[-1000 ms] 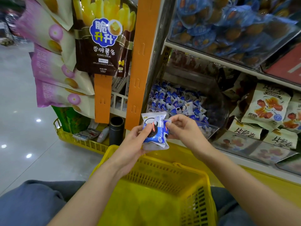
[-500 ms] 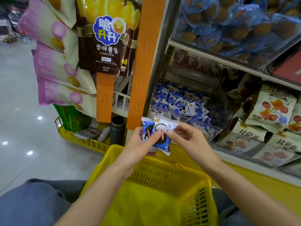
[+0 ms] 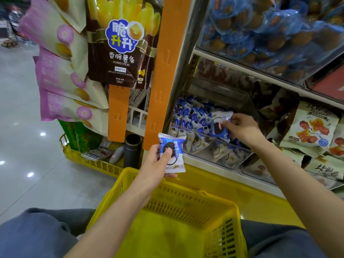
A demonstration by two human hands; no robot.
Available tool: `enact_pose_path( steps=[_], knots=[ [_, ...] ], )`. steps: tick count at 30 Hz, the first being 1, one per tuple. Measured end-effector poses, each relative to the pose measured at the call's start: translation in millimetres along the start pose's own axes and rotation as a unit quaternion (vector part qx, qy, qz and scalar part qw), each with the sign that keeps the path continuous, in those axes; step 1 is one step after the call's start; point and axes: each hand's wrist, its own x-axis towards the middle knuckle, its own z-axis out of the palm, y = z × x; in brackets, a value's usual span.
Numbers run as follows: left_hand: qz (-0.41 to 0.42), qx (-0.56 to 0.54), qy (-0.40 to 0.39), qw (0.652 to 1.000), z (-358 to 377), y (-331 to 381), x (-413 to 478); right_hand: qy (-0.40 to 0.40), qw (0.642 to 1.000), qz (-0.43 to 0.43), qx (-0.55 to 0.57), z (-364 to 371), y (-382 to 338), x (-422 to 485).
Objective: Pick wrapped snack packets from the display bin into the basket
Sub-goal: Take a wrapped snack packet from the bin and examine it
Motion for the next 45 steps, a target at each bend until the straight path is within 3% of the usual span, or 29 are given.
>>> enact_pose_path(
  steps=[3, 8, 17, 22, 25, 27, 33, 45],
  knots=[
    [0.0, -0.002, -0.003, 1.0, -1.3, 1.5, 0.9, -0.079, 0.991, 0.03, -0.1, 3.2, 1.7, 9.3],
    [0.002, -0.002, 0.0, 1.0, -0.3, 3.0, 2.9, -0.135, 0.985, 0.077, 0.076, 11.3, 1.2, 11.6],
    [-0.015, 0.005, 0.004, 1.0, 4.3, 3.1, 5.2, -0.256, 0.962, 0.035, -0.088, 18.6, -5.1, 13.2],
    [-0.016, 0.006, 0.01, 1.0, 3.0, 3.6, 4.6, -0.228, 0.964, -0.007, -0.135, 3.8, -12.1, 21.2],
    [-0.015, 0.004, 0.01, 1.0, 3.1, 4.0, 5.0, -0.09, 0.995, 0.0, -0.032, 1.3, -8.6, 24.1],
    [-0.018, 0.006, 0.009, 1.0, 3.8, 4.3, 4.8, -0.053, 0.997, 0.018, 0.052, 4.9, -6.0, 20.8],
    [-0.019, 0.003, 0.008, 1.0, 3.7, 5.3, 2.3, -0.25, 0.963, 0.09, 0.036, 17.7, 1.8, 9.0],
    [-0.023, 0.0, 0.012, 1.0, 3.4, 4.0, 4.2, -0.245, 0.966, 0.082, 0.012, 30.7, -6.7, 22.7]
  ],
)
